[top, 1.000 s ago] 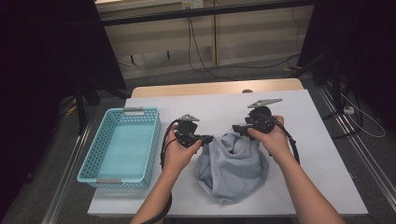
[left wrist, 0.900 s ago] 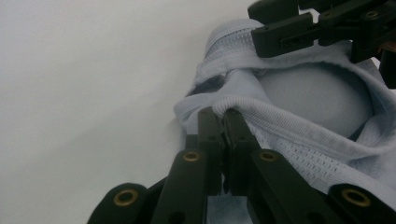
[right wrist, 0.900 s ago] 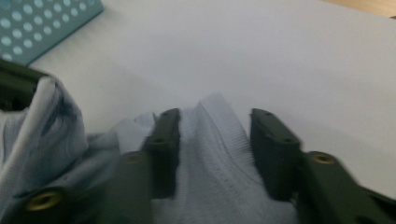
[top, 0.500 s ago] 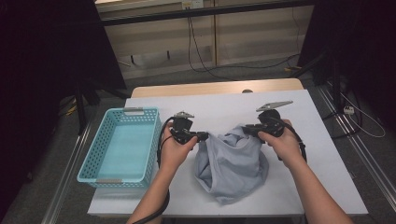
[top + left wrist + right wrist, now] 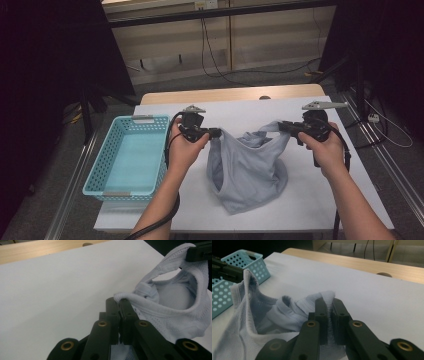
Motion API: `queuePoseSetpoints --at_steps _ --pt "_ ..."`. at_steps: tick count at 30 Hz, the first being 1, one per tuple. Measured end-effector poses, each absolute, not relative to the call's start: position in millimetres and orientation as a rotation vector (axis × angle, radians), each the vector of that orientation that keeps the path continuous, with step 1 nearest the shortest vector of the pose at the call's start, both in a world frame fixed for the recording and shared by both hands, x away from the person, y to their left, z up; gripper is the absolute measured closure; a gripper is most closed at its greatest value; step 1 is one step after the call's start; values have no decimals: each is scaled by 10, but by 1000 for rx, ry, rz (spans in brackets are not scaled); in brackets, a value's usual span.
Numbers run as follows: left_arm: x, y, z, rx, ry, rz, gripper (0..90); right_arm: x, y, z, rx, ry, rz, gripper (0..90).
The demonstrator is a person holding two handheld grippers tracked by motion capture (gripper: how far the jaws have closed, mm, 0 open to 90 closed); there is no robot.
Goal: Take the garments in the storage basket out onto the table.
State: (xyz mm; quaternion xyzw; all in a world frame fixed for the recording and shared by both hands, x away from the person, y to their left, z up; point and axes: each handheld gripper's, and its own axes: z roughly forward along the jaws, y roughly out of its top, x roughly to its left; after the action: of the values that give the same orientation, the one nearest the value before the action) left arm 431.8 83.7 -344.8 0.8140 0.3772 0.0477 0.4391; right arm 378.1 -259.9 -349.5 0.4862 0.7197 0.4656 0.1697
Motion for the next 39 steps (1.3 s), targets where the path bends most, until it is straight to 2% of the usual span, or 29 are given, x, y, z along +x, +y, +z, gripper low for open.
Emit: queuePoseSetpoints --at_steps 7,18,23,30,33,39 --pt "4277 871 -3459 2005 932 114 879 3701 -2677 -3512 1381 2019 1330 852" --pt "4178 843 -3623 2052 927 91 878 3455 -2580 -4103 1397 2156 1261 850" --pt "4164 803 -3651 2066 914 79 878 3461 -2587 -4190 1405 2152 1236 822" --pt "4170 760 -3659 2077 904 75 878 3520 -2558 -4094 1386 2137 1214 675" --pt "4172 756 -3655 2078 903 71 878 3562 -2538 -4040 1375 2107 1218 544" --pt "4177 761 -3653 2082 902 66 878 3692 -2479 -3939 1365 2078 1215 364"
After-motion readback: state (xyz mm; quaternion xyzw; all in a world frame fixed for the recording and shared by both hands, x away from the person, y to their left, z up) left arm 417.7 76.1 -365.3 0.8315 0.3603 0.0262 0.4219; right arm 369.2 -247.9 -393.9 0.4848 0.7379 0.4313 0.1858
